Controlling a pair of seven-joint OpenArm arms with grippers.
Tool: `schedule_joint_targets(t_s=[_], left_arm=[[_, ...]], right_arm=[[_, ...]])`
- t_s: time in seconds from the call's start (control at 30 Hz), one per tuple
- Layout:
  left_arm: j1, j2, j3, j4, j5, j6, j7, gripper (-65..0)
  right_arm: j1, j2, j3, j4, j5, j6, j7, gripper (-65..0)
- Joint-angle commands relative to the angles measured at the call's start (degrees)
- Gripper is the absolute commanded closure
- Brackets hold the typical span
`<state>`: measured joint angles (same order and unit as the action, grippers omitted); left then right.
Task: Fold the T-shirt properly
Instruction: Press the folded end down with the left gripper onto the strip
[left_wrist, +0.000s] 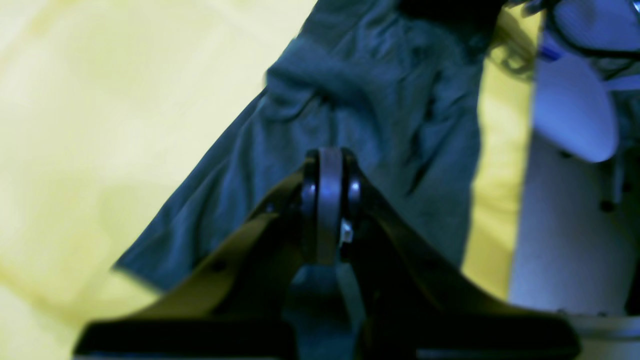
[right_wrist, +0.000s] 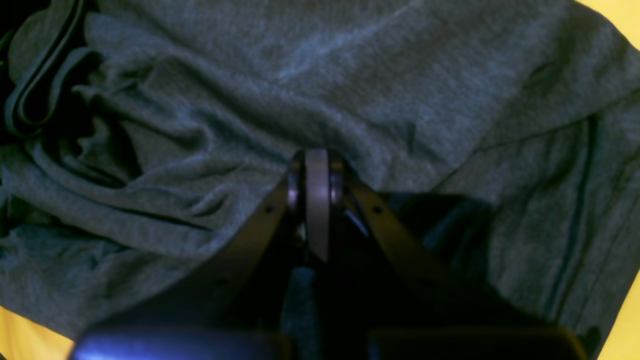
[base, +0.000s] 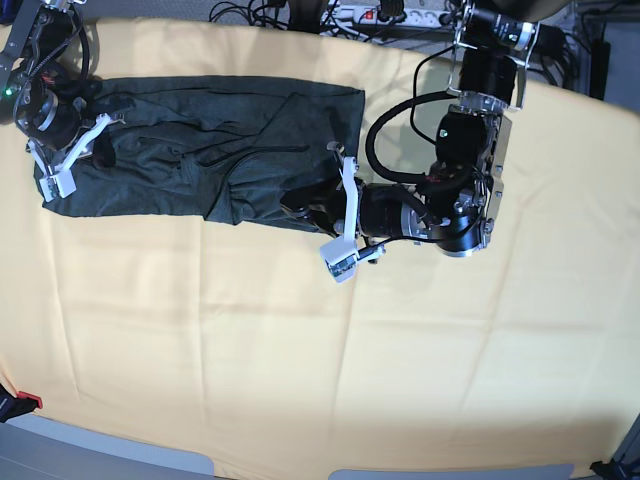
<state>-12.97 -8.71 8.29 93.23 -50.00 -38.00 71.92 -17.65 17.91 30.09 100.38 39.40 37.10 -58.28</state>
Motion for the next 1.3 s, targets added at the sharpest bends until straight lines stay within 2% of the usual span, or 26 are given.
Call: schedule_joint_targets(t_s=[0.0, 0.17, 0.37, 0.53, 0.67, 0.8, 0.93, 1.03, 1.13, 1.27], left_arm=[[-0.8, 0.0, -0.2, 0.8, 0.7, 0.3, -0.8, 0.0], [0.6, -0.4, 2.1, 0.8, 0.1, 0.2, -0.8, 0.0], [0.6, -1.1, 6.8, 0.8, 7.8, 1.0, -1.8, 0.0], [0.6, -1.1, 7.9, 0.8, 9.6, 2.0, -2.9, 0.0], [0.6, -0.9, 7.9, 0.8, 1.5, -0.1, -2.9, 0.0], [0.9, -0.4, 7.9, 0.8, -12.0, -2.0, -2.3, 0.0], [0.5, 0.8, 7.8, 0.8, -21.0, -2.0, 4.5, 0.0], [-1.4, 0.7, 5.5, 0.8, -18.3, -2.0, 7.8, 0.0], [-2.1, 0.1, 1.5, 0.8, -11.4, -2.0, 5.0, 0.0], [-2.0, -1.7, 1.7, 0.8, -5.0, -2.0, 2.7, 0.0]], right_arm=[[0.2, 0.8, 0.3, 0.7, -0.5, -0.1, -0.4, 0.0], [0.2, 0.8, 0.3, 0.7, -0.4, -0.1, -0.4, 0.0], [0.2, 0.9, 0.3, 0.7, -0.5, -0.1, -0.4, 0.0], [0.2, 0.8, 0.3, 0.7, -0.4, -0.1, -0.4, 0.0], [0.2, 0.8, 0.3, 0.7, -0.5, -0.1, -0.4, 0.0], [0.2, 0.8, 0.3, 0.7, -0.5, -0.1, -0.4, 0.0], [0.2, 0.9, 0.3, 0.7, -0.5, -0.1, -0.4, 0.0], [0.2, 0.9, 0.3, 0.7, -0.5, -0.1, -0.4, 0.0], [0.1, 0.8, 0.3, 0.7, -0.5, -0.1, -0.7, 0.0], [0.2, 0.9, 0.3, 0.7, -0.5, -0.1, -1.1, 0.0]])
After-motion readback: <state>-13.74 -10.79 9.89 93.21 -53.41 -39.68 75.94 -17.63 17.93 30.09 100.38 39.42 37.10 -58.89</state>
